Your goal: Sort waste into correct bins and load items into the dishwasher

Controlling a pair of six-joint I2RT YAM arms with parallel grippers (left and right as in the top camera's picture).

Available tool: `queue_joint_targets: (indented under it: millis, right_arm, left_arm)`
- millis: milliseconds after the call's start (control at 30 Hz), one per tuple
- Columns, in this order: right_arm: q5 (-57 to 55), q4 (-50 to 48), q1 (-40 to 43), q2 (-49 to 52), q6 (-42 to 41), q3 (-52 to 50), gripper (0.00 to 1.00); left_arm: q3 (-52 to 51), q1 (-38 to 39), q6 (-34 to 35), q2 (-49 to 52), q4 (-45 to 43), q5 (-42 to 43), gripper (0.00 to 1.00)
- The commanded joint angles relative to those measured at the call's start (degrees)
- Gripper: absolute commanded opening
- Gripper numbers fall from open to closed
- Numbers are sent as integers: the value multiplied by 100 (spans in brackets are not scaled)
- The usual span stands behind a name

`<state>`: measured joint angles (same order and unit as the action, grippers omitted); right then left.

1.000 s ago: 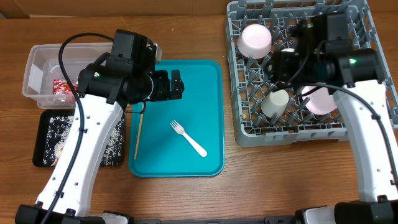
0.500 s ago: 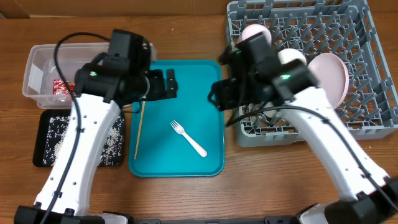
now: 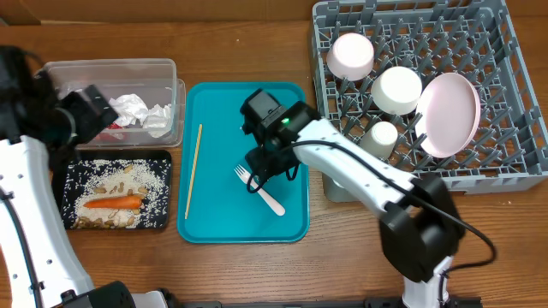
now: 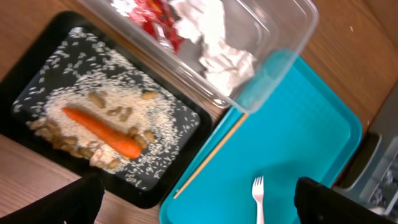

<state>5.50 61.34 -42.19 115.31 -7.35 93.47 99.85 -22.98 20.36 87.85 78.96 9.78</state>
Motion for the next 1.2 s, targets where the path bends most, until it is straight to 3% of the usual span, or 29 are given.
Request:
queue_joint_targets:
  millis: [0, 400, 633, 1167]
  right_arm:
    - [-269, -79, -76, 306, 168, -20, 62]
    - [-297, -151, -584, 627, 785, -20, 62]
    - [-765, -238, -723, 627, 780, -20, 63]
    - [-564, -507, -734, 634, 737, -22, 62]
  left_arm:
    - [114, -179, -42, -98, 28, 238, 100]
    - [114, -175, -46, -98, 31, 227, 100]
    - [114, -175, -46, -98, 31, 225, 100]
    - [114, -175, -46, -98, 31, 225, 100]
